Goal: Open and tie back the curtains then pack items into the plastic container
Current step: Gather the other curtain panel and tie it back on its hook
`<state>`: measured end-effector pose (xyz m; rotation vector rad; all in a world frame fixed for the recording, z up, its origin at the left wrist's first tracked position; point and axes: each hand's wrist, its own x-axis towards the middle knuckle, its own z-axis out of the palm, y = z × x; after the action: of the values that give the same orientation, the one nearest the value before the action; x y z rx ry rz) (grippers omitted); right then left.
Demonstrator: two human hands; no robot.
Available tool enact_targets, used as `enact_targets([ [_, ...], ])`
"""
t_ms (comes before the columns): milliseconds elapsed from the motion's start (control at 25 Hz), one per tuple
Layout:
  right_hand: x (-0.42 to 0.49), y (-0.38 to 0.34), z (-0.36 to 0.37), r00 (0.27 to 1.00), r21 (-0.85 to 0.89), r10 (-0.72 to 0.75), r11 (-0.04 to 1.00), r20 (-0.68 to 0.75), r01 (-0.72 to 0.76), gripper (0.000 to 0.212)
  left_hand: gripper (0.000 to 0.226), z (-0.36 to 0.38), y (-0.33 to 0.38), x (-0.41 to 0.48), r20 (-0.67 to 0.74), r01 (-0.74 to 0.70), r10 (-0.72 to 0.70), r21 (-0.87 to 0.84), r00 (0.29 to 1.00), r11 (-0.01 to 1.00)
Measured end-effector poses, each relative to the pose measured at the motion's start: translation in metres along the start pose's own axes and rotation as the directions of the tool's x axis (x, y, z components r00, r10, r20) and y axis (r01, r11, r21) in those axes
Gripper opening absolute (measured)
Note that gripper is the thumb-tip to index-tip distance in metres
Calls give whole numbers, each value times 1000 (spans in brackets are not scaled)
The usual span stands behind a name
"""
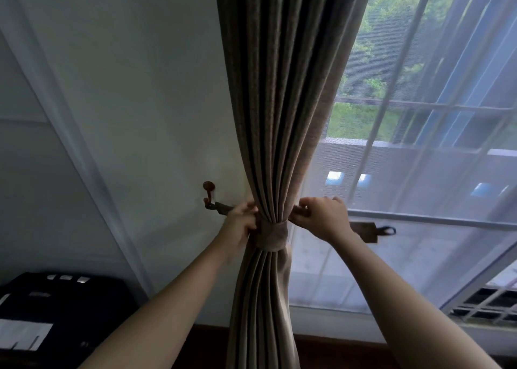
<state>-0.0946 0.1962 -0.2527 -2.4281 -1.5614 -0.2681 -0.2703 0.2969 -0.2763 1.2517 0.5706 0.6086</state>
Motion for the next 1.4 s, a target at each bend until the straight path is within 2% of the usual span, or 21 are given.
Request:
enact_targets([
  [40, -3, -3, 2, 999, -4, 0, 1000, -39, -1, 37, 30, 1, 0, 2, -159, 63, -81, -119, 984, 991],
  [80, -5, -6, 5, 998, 0, -14, 1000, -64, 14, 29, 23, 3, 2, 3, -280, 141, -176, -141, 944, 980],
  [120, -6, -9, 8, 998, 24, -22, 999, -64, 23, 24, 18, 5, 2, 3, -311, 248, -270, -108, 911, 963],
  [200, -7, -10, 12, 999, 163, -42, 986, -34, 47, 20, 19, 11, 4, 1, -238, 384, -386, -59, 891, 922],
  [320, -6, -7, 16, 993, 331, -113, 937, -23, 114, 20, 26, 5, 1, 11, -144, 394, -415, -154, 898, 906],
  [440, -7, -9, 19, 995, 334, -100, 937, -29, 104, 18, 32, -2, -1, 17, -68, 448, -471, -211, 880, 868],
  [640, -13, -21, 28, 996, 259, 12, 965, 90, -35, 13, 28, 0, 0, 12, -86, 514, -540, -210, 838, 832],
  [800, -19, -27, 37, 990, 284, 94, 951, 102, -120, 24, 28, 4, 5, 12, -148, 568, -614, -261, 776, 781],
  [880, -22, -21, 37, 992, 223, 103, 968, 74, -117, 22, 30, 2, 4, 15, -306, 527, -542, -137, 783, 839],
  [960, -28, -16, 35, 990, 175, 109, 977, 90, -124, 24, 34, 0, -4, 14, -479, 462, -324, 202, 816, 864],
  [1040, -36, -17, 32, 987, 175, 113, 976, 119, -133, 29, 38, -2, -14, 9, -497, 393, -91, 547, 863, 740],
  [1080, -40, -18, 31, 985, 181, 118, 973, 130, -140, 31, 36, -2, -14, 4, -486, 350, 3, 633, 874, 691],
  [1120, -44, -19, 31, 983, 189, 122, 971, 134, -146, 31, 31, -2, -14, -1, -464, 264, 115, 672, 878, 692],
  [1200, -55, -19, 29, 979, 201, 140, 965, 146, -168, 25, 10, -2, -10, -16, -325, -69, 371, 663, 870, 745],
  [1240, -61, -17, 29, 977, 201, 147, 964, 153, -176, 21, 6, -3, -6, -26, -184, -269, 518, 684, 836, 677],
  [1280, -66, -14, 29, 975, 207, 155, 960, 159, -187, 19, 5, -5, -2, -34, -6, -429, 622, 718, 783, 548],
  [1320, -72, -12, 29, 972, 219, 167, 955, 165, -201, 18, 3, -8, -1, -40, 175, -532, 655, 748, 735, 397],
  [1400, -80, -12, 27, 967, 247, 184, 943, 178, -225, 20, 16, -11, 3, -40, 412, -592, 616, 798, 672, 113],
])
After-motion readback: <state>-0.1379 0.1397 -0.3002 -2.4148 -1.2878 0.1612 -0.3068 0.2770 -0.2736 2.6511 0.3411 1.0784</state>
